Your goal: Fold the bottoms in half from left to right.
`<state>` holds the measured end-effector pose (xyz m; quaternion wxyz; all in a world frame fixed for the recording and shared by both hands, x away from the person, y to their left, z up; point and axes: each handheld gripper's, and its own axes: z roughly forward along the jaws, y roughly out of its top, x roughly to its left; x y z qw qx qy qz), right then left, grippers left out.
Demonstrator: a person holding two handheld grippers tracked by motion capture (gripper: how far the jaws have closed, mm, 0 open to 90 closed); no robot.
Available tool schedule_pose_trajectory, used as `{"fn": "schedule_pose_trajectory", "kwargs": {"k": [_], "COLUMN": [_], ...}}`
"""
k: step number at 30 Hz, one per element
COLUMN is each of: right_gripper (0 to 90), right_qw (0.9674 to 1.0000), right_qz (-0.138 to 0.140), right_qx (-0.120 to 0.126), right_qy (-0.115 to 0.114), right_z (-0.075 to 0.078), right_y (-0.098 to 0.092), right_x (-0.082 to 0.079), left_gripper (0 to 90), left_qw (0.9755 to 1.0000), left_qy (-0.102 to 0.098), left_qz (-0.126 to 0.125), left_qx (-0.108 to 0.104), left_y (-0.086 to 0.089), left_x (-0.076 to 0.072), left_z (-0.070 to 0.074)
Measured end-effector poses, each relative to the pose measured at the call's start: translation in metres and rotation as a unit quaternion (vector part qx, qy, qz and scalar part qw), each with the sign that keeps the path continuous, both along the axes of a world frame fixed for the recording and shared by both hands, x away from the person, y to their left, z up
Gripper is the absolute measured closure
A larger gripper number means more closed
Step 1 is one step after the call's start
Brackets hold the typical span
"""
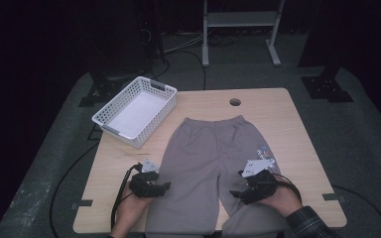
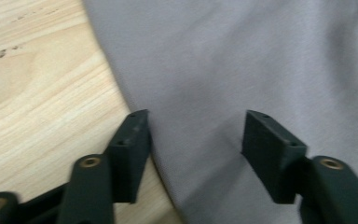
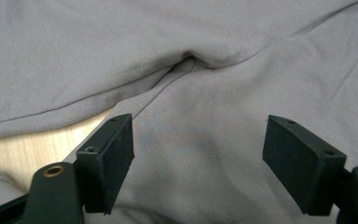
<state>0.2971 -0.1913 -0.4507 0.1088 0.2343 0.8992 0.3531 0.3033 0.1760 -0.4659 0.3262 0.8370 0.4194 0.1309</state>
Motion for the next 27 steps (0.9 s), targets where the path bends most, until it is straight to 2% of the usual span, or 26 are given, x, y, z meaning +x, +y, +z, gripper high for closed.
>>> {"fn": "schedule_pose_trajectory", "kwargs": {"k": [4,11,19,27], "right_gripper": [23.7,23.6,20.5,20.5], "right_qw": [1.0000,1.0000,0.9988,0.9978], "right_qz": [-0.001,-0.007,-0.043,-0.056], "right_qx": [0.001,0.004,0.023,0.034], "right_qy": [0.001,0.000,0.011,0.013], "right_z": [0.000,0.000,0.004,0.011], "right_y": [0.000,-0.001,0.001,0.006], "right_x": [0.000,0.001,0.012,0.026], "left_gripper": [60.0,85.7,87.8,87.8], "left_qw": [0.9999,0.9997,0.9988,0.9975], "left_qy": [-0.006,0.011,0.018,0.022], "left_qz": [-0.004,-0.023,-0.044,-0.066], "left_qx": [0.011,0.000,-0.005,-0.009], "left_y": [-0.003,-0.005,-0.014,-0.025], "left_x": [0.000,0.002,-0.002,-0.005], "left_z": [0.001,0.001,0.002,0.001]}}
